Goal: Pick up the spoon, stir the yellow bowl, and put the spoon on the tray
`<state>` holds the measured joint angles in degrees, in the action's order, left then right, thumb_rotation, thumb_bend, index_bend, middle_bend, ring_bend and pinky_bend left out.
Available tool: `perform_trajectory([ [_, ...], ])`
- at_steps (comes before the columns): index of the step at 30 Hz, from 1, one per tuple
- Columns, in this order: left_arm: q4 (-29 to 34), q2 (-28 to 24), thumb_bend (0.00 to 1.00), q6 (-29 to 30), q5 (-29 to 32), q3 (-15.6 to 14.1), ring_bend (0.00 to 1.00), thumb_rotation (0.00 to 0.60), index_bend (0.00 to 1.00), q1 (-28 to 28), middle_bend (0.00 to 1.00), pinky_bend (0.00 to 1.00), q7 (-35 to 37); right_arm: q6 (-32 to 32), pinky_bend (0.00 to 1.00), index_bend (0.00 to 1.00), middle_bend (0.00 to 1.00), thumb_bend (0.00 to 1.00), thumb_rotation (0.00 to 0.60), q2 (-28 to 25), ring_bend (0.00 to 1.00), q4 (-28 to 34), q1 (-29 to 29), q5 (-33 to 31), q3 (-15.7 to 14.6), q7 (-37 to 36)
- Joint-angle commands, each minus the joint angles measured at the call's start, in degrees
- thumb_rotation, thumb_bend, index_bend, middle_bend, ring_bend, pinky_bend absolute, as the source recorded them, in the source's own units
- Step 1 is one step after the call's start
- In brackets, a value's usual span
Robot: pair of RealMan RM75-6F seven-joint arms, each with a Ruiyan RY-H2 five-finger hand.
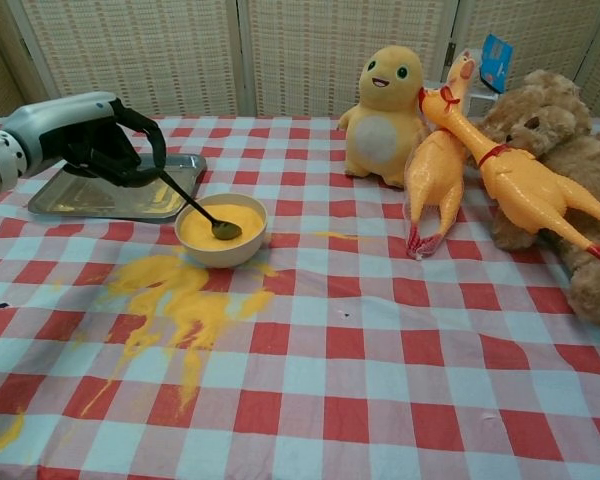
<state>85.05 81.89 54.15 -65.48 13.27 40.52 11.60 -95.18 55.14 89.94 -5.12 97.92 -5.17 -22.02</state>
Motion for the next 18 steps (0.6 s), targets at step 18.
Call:
perform_trajectory([
  [18, -1.0, 1.3, 0.75, 5.0, -4.8, 0.8, 1.00, 0.600, 0.85, -1.7, 1.00, 1.00, 2.4, 0.2, 0.00, 0.00, 0.00, 0.09, 0.600, 0.0, 0.00, 0.1, 0.0, -0.2, 0.2, 0.1],
])
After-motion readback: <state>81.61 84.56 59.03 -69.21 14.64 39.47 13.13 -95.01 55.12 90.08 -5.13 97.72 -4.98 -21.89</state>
